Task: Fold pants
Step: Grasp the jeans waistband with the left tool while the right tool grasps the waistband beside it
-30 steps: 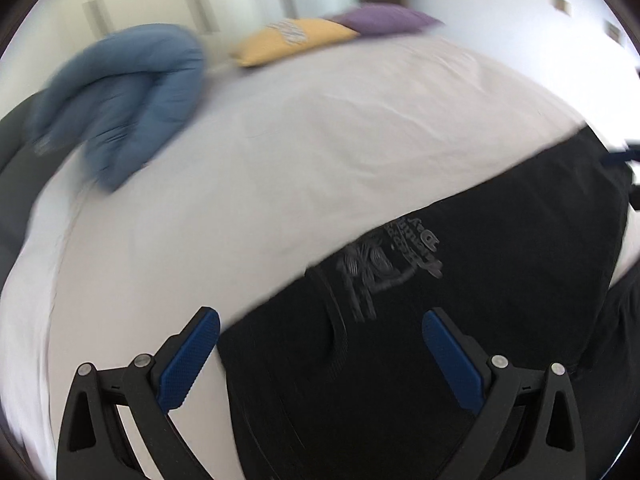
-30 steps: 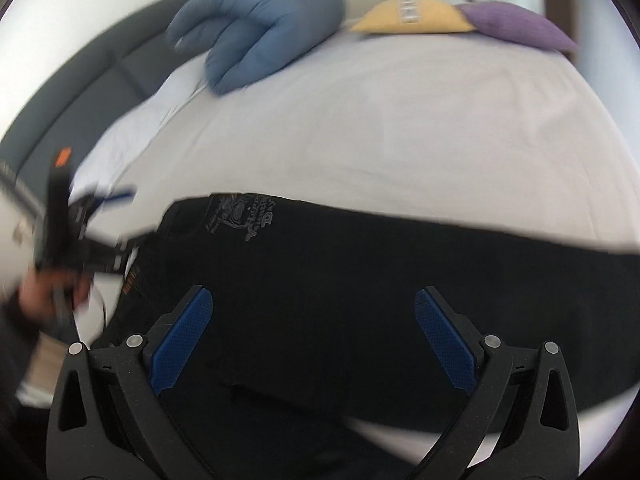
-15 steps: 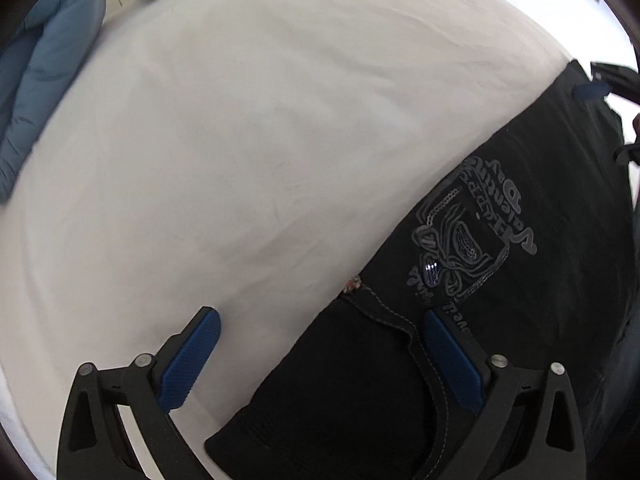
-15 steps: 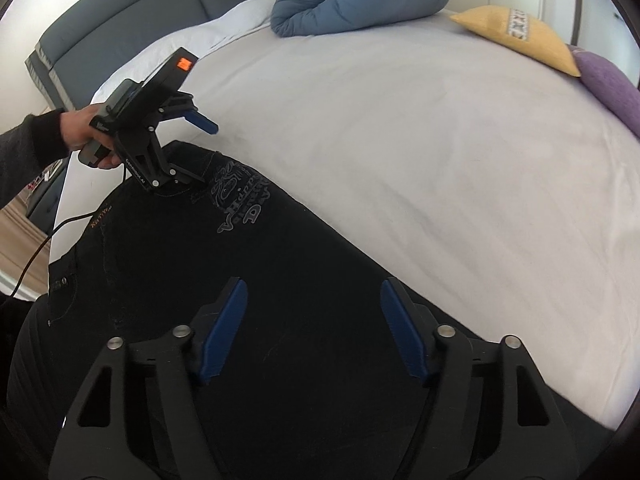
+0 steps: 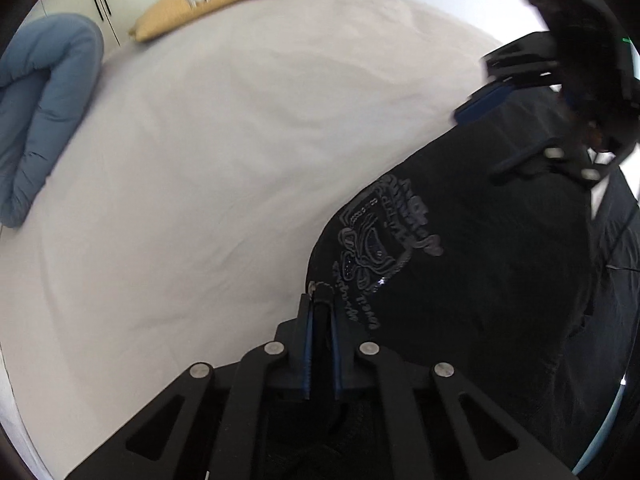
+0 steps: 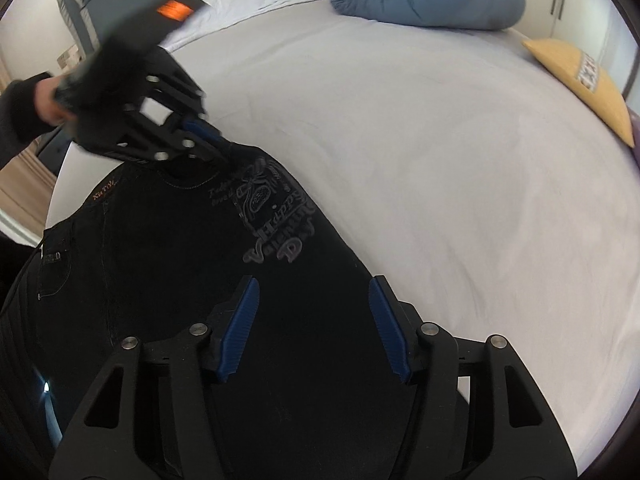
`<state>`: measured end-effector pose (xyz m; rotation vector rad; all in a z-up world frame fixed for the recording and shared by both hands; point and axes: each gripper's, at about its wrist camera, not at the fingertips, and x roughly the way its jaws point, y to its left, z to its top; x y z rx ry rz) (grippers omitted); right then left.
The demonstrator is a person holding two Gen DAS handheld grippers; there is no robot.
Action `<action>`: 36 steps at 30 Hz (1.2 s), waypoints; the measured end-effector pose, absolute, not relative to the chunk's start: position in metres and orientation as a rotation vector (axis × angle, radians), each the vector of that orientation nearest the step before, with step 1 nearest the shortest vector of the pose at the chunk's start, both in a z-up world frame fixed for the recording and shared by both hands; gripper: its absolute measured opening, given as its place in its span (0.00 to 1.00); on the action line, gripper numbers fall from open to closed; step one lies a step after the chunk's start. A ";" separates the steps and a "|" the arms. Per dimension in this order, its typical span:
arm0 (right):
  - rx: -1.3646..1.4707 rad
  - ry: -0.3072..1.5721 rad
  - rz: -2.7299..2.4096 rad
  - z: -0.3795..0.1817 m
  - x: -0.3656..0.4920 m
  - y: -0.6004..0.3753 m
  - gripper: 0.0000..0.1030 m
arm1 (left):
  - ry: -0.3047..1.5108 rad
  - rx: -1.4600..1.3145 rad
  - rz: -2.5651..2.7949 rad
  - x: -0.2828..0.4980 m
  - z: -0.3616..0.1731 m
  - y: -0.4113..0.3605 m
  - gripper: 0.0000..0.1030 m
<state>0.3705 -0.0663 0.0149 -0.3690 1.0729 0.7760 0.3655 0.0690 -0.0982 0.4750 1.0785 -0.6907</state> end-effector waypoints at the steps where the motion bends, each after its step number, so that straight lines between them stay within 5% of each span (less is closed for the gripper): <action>1: -0.375 1.082 0.776 0.013 0.373 -0.063 0.44 | 1.052 0.477 -0.688 0.345 -0.094 0.080 0.07; 5: -0.377 1.111 0.786 0.011 0.379 -0.052 0.35 | 0.963 0.532 -0.681 0.318 -0.084 0.077 0.07; 22: -0.646 1.135 0.856 0.007 0.382 -0.006 0.35 | 0.888 0.598 -0.684 0.286 -0.083 0.075 0.07; 29: -0.653 1.176 0.850 -0.001 0.379 0.002 0.07 | 0.881 0.590 -0.668 0.288 -0.081 0.075 0.05; 36: -0.432 1.223 0.754 0.011 0.374 -0.014 0.04 | 0.876 0.589 -0.645 0.283 -0.084 0.077 0.04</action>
